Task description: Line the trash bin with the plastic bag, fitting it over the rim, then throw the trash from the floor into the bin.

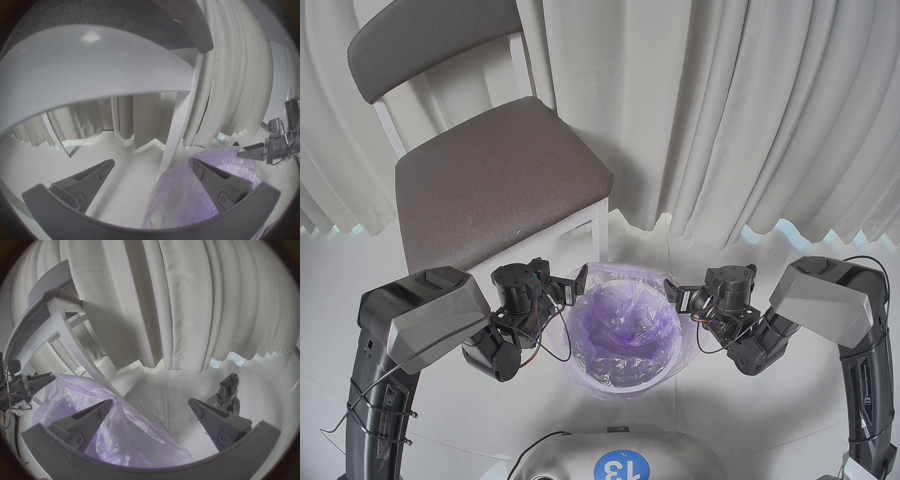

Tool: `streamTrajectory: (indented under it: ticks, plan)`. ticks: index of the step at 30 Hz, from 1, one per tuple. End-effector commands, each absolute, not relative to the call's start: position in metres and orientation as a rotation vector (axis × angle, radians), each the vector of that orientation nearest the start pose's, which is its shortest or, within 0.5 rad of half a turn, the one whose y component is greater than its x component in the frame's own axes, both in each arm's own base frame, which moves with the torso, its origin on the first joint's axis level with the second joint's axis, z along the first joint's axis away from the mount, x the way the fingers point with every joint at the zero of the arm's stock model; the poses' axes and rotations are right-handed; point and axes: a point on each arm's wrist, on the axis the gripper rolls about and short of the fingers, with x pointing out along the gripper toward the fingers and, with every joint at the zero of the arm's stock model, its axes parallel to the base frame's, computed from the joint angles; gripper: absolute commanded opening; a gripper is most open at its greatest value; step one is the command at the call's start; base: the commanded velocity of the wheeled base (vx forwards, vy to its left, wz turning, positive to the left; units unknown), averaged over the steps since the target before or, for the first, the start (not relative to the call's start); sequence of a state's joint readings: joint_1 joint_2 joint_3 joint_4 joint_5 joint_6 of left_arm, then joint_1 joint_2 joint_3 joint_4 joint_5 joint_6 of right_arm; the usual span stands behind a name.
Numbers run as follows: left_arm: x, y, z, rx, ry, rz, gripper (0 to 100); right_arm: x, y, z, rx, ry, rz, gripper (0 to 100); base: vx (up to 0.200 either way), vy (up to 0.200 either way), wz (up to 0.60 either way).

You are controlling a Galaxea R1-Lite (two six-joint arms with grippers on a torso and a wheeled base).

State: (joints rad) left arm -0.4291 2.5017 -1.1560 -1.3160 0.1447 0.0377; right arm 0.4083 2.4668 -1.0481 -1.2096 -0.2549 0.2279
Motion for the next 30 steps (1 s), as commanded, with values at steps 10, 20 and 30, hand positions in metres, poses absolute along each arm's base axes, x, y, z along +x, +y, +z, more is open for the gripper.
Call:
streamTrajectory:
  ticks: [10, 20, 30]
  plan:
    - [0.435, -0.176, 0.003, 0.028, 0.029, -0.246, 100, 0.422, 0.157, 0.005, 0.304, 0.199, 0.122, 100, 0.000, 0.000, 0.00]
    - [0.439, -0.165, 0.002, -0.106, 0.047, -0.228, 100, 0.423, 0.155, 0.007, 0.526, 0.402, 0.184, 100, 0.000, 0.000, 0.00]
    - [0.438, -0.159, -0.004, -0.111, 0.063, -0.214, 100, 0.421, 0.159, 0.002, 0.538, 0.438, 0.195, 100, 0.000, 0.000, 0.00]
